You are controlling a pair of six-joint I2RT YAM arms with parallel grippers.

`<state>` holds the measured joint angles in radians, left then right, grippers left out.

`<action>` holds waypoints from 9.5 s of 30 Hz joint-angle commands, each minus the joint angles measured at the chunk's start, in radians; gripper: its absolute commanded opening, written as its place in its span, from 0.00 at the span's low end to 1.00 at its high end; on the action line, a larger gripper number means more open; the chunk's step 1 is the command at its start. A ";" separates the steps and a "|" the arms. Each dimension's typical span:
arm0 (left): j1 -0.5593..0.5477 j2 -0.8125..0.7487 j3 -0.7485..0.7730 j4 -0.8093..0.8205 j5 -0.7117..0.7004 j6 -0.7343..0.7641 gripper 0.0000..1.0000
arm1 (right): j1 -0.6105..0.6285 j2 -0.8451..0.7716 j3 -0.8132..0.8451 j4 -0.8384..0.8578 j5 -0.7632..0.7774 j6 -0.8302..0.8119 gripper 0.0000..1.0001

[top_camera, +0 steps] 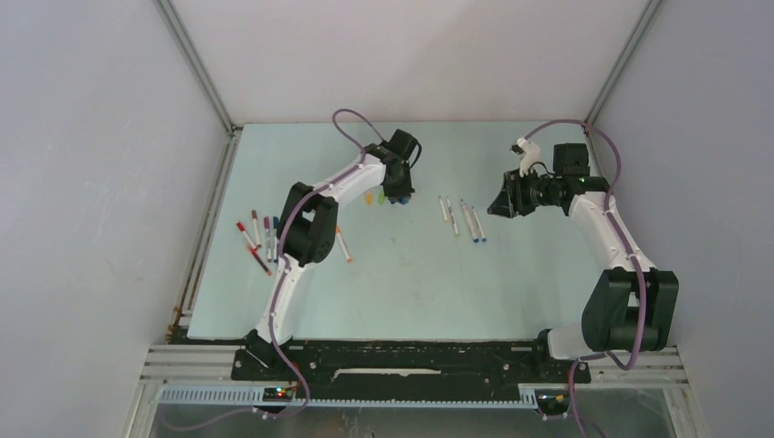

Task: Open the pen caps
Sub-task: Place the pen cap at the center of the board, then pick up the pen from the center of the board, then open the pen cap from the pen, then place the pen at the center of the board.

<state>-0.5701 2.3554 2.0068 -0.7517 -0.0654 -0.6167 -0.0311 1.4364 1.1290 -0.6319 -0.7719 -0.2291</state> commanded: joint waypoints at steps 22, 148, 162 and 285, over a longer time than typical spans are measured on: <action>0.019 -0.187 -0.004 0.044 0.058 -0.002 0.33 | -0.033 -0.048 0.002 -0.007 -0.079 -0.030 0.43; -0.408 -0.942 -1.151 1.218 -0.035 -0.283 0.00 | 0.290 -0.262 -0.514 0.825 -0.311 0.646 0.45; -0.419 -0.947 -1.140 1.217 -0.026 -0.275 0.09 | 0.301 -0.254 -0.513 0.867 -0.318 0.670 0.00; 0.157 -1.489 -1.602 1.012 0.258 -0.163 0.00 | 0.008 0.281 -0.111 0.266 0.299 0.201 0.06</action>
<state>-0.4187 0.8658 0.4305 0.2169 0.1699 -0.7635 -0.0246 1.6825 0.9585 -0.3351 -0.4671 -0.0257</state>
